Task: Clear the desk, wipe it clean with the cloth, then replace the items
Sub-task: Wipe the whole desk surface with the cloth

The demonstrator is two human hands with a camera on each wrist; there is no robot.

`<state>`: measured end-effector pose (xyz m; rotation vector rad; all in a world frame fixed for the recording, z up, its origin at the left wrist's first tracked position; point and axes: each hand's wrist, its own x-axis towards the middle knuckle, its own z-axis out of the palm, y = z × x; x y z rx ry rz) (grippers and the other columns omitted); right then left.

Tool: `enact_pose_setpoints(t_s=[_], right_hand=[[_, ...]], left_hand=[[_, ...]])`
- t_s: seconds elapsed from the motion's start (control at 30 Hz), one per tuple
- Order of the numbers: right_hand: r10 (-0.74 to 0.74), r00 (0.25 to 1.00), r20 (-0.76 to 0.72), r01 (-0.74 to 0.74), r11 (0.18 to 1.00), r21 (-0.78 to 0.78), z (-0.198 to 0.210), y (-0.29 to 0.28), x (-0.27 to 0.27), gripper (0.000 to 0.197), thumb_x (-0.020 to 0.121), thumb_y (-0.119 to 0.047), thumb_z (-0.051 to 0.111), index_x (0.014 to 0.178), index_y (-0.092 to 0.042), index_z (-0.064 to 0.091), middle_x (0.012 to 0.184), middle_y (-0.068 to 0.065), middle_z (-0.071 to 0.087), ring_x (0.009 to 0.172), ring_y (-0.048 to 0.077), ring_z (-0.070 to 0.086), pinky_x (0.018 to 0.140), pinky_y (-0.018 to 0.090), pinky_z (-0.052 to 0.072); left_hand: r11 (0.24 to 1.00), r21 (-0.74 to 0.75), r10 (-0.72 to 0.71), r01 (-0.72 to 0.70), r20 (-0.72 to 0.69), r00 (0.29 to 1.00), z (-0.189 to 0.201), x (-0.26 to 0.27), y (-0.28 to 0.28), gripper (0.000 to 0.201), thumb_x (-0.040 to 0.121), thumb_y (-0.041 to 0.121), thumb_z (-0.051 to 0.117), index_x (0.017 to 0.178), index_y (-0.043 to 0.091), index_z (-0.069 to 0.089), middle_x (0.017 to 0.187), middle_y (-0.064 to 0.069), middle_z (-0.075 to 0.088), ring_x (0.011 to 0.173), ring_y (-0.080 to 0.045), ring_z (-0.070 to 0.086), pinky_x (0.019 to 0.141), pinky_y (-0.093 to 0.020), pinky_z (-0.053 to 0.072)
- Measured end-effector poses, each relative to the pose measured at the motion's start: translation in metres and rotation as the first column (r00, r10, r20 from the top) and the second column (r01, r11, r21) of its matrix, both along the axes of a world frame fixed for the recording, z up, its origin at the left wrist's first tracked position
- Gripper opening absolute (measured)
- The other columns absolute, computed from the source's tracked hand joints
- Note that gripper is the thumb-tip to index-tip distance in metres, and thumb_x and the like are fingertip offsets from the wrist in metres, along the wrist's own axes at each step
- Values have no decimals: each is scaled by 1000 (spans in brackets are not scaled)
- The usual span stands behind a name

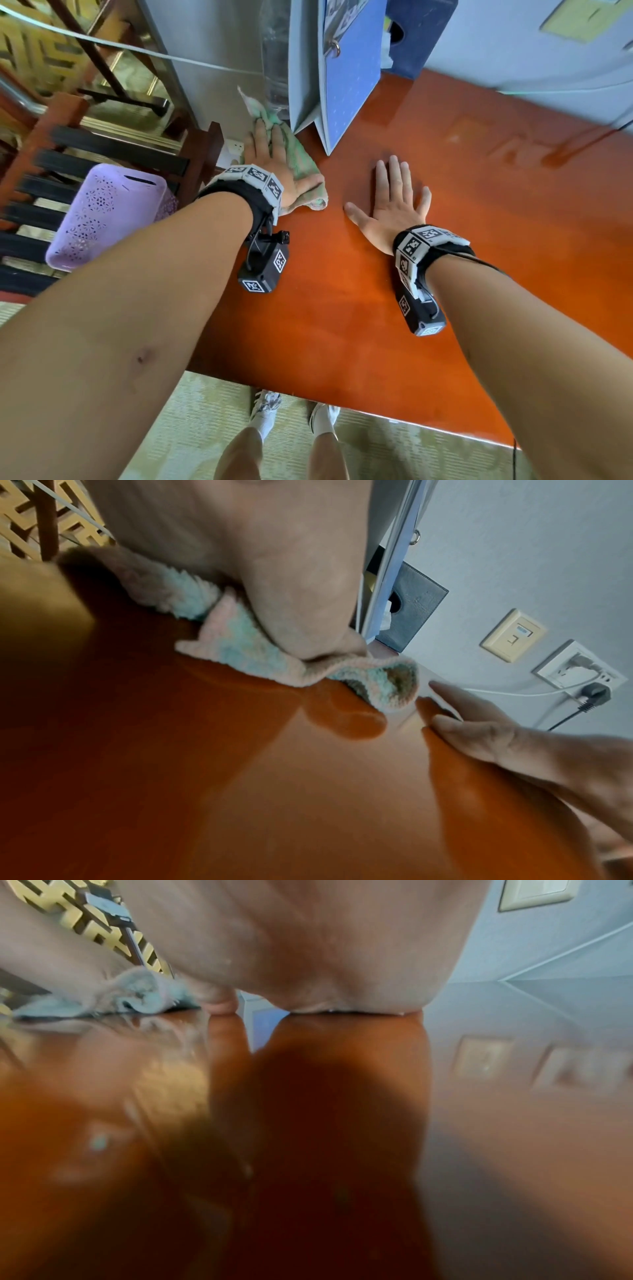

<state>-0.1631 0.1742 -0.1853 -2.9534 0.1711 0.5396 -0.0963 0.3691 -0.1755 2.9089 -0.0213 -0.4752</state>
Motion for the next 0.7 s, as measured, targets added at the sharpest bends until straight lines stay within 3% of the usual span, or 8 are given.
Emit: enact_pose_setpoints(t_s=[0.17,0.37,0.5,0.57,0.63,0.7], right_hand=[[-112,991,75,113,994,-5,9,-9,-14,90,88,-73,27,152,-28,-17,158,-8,-27,144,12,-27,113,55,-16],[-197,980,6,196,979,55,22,-11,-46,88,89,-71,30,153,-30,-14,159,-9,-24,144,10,-26,114,55,-14],[-169,985,-35,172,980,104,17,9,-61,85,89,-69,32,154,-33,-9,160,-10,-21,145,10,-24,115,55,-12],[-107,994,-11,107,982,153,16,30,-64,79,91,-65,32,154,-34,-5,161,-11,-18,146,9,-21,115,54,-10],[37,996,76,-54,971,234,18,59,-67,67,97,-53,30,155,-34,2,162,-13,-12,147,8,-17,117,50,-7],[194,963,188,-251,898,362,25,94,-75,56,102,-35,31,155,-28,12,163,-8,-1,149,11,-7,118,40,-3]], left_hand=[[999,29,-25,25,-13,1000,-4,-36,9,113,73,84,34,151,16,-11,158,-7,-16,146,-29,-10,117,-51,12],[999,30,-35,35,-14,999,-4,-69,18,115,71,86,35,152,18,-12,158,-6,-17,145,-34,-7,117,-51,11],[999,37,17,-15,-39,999,-2,-91,26,115,73,85,35,151,17,-15,157,-8,-17,143,-34,9,116,-44,17],[997,38,68,-66,-70,995,-2,-107,29,114,73,84,36,151,17,-16,157,-10,-16,140,-36,15,114,-44,22],[996,58,65,-62,-52,997,-6,-124,32,112,76,81,37,151,15,-13,157,-14,-13,141,-37,15,114,-44,21],[999,18,45,-45,2,999,-6,-136,37,101,82,68,46,153,14,-2,158,-16,-7,143,-37,11,116,-45,17]])
